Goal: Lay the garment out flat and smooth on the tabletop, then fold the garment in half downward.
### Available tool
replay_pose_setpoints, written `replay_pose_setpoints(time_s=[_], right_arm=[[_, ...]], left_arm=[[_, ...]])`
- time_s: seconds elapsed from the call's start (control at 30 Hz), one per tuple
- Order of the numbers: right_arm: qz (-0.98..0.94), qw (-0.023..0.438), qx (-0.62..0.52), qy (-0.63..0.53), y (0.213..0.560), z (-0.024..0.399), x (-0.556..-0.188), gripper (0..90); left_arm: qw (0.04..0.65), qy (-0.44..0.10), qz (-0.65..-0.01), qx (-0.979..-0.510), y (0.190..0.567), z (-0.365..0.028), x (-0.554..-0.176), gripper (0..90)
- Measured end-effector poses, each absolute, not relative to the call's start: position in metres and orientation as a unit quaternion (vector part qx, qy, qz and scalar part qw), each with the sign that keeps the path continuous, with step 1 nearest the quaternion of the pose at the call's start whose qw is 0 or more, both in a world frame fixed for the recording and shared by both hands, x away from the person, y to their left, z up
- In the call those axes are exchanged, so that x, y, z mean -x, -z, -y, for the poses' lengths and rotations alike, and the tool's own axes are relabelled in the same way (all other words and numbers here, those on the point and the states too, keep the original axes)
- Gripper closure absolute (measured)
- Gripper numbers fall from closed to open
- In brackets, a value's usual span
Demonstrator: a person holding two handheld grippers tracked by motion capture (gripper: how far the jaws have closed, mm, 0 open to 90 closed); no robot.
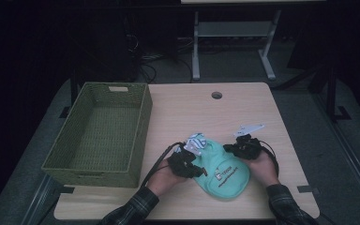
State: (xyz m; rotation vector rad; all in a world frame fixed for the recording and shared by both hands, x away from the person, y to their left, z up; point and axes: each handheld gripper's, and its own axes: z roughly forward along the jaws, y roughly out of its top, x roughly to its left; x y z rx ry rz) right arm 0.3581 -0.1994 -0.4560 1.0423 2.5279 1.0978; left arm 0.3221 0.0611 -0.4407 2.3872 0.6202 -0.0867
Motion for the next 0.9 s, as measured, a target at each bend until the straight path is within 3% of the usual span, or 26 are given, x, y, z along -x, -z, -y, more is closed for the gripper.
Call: replay_pose_setpoints(time_s=[0.47,0.67,0.9], right_arm=[[-0.858,0.076,-0.331,-0.385,0.450,0.186,-0.341,89.9],[-0.863,0.068,-0.315,-0.390,0.451,0.176,-0.339,89.9],[-0.870,0.057,-0.301,-0.386,0.457,0.159,-0.338,89.9]], left_arm=[[0.354,-0.029,-0.280,-0.892,0.420,-0.087,-0.365,47.7],[0.350,-0.048,-0.305,-0.884,0.424,-0.089,-0.381,39.4],[0.351,-0.054,-0.326,-0.876,0.427,-0.092,-0.396,38.3]])
